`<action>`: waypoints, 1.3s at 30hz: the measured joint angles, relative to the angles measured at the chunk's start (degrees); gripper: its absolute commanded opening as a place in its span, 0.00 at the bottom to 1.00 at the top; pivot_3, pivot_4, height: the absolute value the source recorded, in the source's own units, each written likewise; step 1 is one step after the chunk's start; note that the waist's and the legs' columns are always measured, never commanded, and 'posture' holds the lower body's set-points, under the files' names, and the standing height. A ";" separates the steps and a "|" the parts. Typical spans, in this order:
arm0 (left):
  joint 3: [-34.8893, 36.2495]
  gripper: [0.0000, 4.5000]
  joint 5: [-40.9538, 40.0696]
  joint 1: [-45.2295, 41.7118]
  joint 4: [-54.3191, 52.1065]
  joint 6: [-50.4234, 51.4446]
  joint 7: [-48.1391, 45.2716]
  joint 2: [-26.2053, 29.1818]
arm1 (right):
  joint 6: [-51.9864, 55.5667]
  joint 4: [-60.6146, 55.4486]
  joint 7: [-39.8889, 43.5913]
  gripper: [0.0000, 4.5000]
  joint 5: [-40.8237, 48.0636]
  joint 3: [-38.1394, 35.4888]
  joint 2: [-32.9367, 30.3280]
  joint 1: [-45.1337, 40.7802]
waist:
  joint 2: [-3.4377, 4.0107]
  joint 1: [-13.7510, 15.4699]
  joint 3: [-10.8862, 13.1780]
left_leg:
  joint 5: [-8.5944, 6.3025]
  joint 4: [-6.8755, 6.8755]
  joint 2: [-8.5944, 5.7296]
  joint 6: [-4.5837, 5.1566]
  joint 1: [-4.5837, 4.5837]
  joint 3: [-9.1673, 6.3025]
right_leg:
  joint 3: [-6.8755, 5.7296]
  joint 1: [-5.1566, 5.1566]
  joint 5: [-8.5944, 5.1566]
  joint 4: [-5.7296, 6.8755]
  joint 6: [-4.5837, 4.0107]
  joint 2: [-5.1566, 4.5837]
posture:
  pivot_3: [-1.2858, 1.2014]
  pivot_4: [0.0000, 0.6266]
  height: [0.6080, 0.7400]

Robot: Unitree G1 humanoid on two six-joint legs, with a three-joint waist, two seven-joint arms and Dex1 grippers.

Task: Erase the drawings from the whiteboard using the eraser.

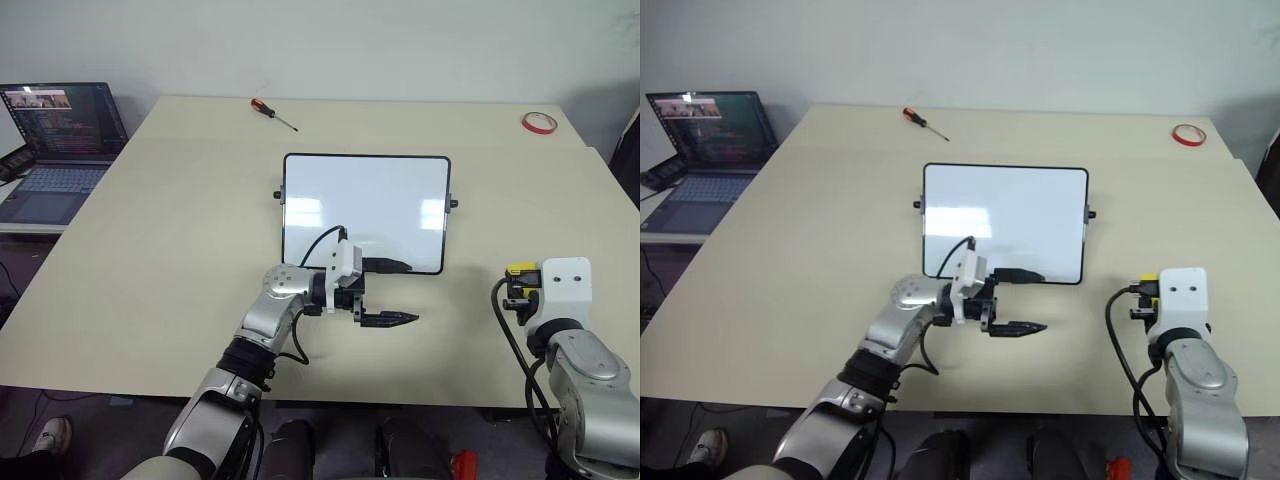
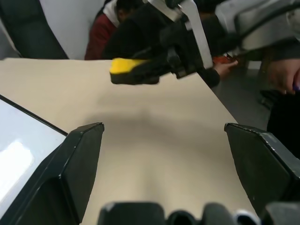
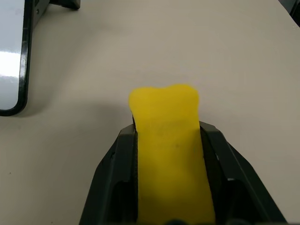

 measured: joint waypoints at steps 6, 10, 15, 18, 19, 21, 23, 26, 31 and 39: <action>-1.04 1.00 2.09 -0.01 -0.04 -1.10 0.34 0.21 | -3.99 6.72 0.05 0.30 3.74 -2.88 1.48 -0.23 | 0.00 0.11 0.00 | 0.00 0.01 0.00 0.01 0.00 0.01 | 0.00 0.00 0.00 0.02 0.00 -0.01 | 0.52 0.24 1.00; -0.99 1.00 4.16 -0.38 -0.01 -2.25 2.62 1.02 | -8.81 11.86 0.03 0.30 5.72 -2.80 1.96 -0.63 | 0.00 0.07 0.00 | 0.00 0.01 0.01 0.01 0.02 0.01 | 0.00 0.00 0.01 0.05 -0.01 0.00 | 0.52 0.24 1.00; -0.78 1.00 5.79 -0.51 0.04 -2.89 5.00 2.11 | -13.22 15.60 0.10 0.30 7.44 -1.70 1.21 -0.76 | 0.00 0.08 0.00 | 0.00 0.02 0.00 0.01 0.02 0.03 | 0.02 0.00 0.01 0.04 -0.01 -0.01 | 0.52 0.24 1.00; -0.74 1.00 6.36 -0.52 0.04 -3.01 6.19 2.50 | -14.61 17.06 1.00 0.30 8.09 -0.97 0.08 -0.77 | 0.00 0.10 0.00 | 0.01 0.02 0.00 0.01 0.01 0.01 | 0.00 0.00 0.01 0.05 -0.01 0.00 | 0.52 0.24 1.00; -0.73 1.00 6.44 -0.52 0.05 -3.08 6.61 2.64 | -14.94 17.32 1.09 0.30 8.50 -0.83 -0.32 -0.75 | 0.00 0.10 0.00 | 0.01 0.02 0.01 0.01 0.01 0.02 | 0.01 0.00 0.01 0.06 -0.01 0.00 | 0.52 0.24 1.00; -0.73 1.00 6.55 -0.53 0.05 -3.18 6.88 2.86 | -15.22 17.42 1.09 0.30 9.29 -0.61 -0.69 -0.75 | 0.00 0.10 0.00 | 0.01 0.03 0.01 0.01 0.01 0.02 | 0.01 0.00 0.01 0.06 -0.01 0.00 | 0.52 0.24 1.00; -0.73 1.00 6.56 -0.53 0.05 -3.20 7.30 2.95 | -15.45 17.77 1.08 0.30 9.64 -0.52 -0.82 -0.78 | 0.00 0.11 0.00 | 0.01 0.03 0.01 0.01 0.01 0.01 | 0.00 0.01 0.01 0.06 -0.01 0.00 | 0.52 0.24 1.00; -0.73 1.00 6.56 -0.52 0.05 -3.19 7.79 3.09 | -15.50 19.17 1.05 0.30 10.27 -0.53 -1.00 -0.80 | 0.01 0.11 0.00 | 0.01 0.05 0.00 0.01 0.01 0.02 | 0.01 0.01 0.01 0.07 -0.01 0.00 | 0.52 0.24 1.00; -0.73 1.00 6.55 -0.52 0.04 -3.11 8.06 3.44 | -15.98 20.02 0.99 0.45 11.30 -0.46 -1.78 -0.97 | 0.01 0.10 -0.01 | 0.01 0.06 0.00 0.01 0.02 0.02 | 0.01 0.01 0.01 0.08 -0.01 0.00 | 0.52 0.24 1.00; -0.73 1.00 6.54 -0.57 0.04 -2.71 8.80 3.55 | -16.55 21.50 -0.15 0.99 11.62 -0.39 -2.96 -1.72 | 0.01 0.10 -0.01 | 0.01 0.08 0.01 0.01 0.02 0.03 | 0.02 0.01 0.01 0.11 -0.02 0.00 | 0.52 0.24 1.00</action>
